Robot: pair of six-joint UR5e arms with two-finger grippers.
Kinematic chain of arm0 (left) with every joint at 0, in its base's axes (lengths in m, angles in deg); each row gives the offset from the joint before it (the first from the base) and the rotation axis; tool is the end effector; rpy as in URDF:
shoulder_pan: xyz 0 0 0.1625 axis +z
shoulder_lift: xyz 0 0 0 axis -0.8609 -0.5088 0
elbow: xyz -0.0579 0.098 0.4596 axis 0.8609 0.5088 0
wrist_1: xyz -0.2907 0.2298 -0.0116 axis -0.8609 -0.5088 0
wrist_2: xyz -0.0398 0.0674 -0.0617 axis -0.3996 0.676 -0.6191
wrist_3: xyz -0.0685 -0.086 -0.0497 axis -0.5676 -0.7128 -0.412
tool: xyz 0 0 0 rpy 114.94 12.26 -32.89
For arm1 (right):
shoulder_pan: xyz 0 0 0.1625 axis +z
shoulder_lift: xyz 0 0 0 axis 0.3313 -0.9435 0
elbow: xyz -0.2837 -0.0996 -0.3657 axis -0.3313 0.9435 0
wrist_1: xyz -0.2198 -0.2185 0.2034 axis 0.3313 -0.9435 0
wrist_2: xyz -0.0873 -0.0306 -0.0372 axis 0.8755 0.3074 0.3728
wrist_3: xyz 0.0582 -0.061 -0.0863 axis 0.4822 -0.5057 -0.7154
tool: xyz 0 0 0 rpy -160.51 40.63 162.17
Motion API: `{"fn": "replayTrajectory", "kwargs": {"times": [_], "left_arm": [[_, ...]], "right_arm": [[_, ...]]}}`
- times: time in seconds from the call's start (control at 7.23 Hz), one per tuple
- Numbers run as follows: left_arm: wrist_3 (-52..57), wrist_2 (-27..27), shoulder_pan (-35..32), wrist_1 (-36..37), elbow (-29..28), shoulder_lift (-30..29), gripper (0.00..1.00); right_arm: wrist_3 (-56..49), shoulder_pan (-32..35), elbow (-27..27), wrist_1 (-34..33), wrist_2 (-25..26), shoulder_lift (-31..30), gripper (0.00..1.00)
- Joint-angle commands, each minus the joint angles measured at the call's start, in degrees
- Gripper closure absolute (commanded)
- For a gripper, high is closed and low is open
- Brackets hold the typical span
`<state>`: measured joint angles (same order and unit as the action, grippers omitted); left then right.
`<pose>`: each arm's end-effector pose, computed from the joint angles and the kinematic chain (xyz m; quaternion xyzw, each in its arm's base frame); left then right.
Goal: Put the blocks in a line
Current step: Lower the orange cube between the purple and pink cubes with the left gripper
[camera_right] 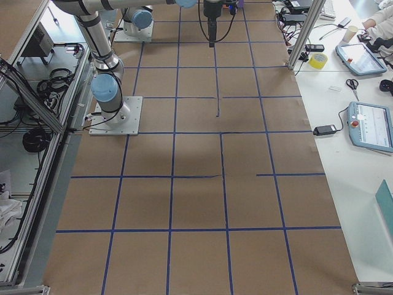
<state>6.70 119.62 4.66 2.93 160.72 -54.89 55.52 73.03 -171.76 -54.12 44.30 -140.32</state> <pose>0.2969 -0.6586 0.2177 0.0460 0.9976 -0.0492 0.0159 0.1418 -0.4427 0.5447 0.0028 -0.9991 0.0084 0.0411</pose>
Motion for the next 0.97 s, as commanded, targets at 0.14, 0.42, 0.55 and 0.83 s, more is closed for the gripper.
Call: {"fn": "replayTrajectory", "kwargs": {"times": [0.14, 0.42, 0.55, 0.83], "left_arm": [[0.36, 0.01, 0.09, 0.03, -0.44, -0.25, 0.01], [0.28, -0.08, 0.09, -0.06, -0.44, -0.16, 0.0], [0.28, -0.17, 0.09, -0.06, -0.79, 0.1, 0.0], [0.71, -0.17, 0.53, -1.1, -1.31, 3.07, 0.0]], "right_arm": [[0.0, 0.0, 0.0, 0.0, 0.0, 0.0, 0.0], [0.0, 0.0, 0.0, 0.0, 0.0, 0.0, 0.0], [0.0, 0.0, 0.0, 0.0, 0.0, 0.0, 0.0], [0.0, 0.0, 0.0, 0.0, 0.0, 0.0, 0.0]]}}
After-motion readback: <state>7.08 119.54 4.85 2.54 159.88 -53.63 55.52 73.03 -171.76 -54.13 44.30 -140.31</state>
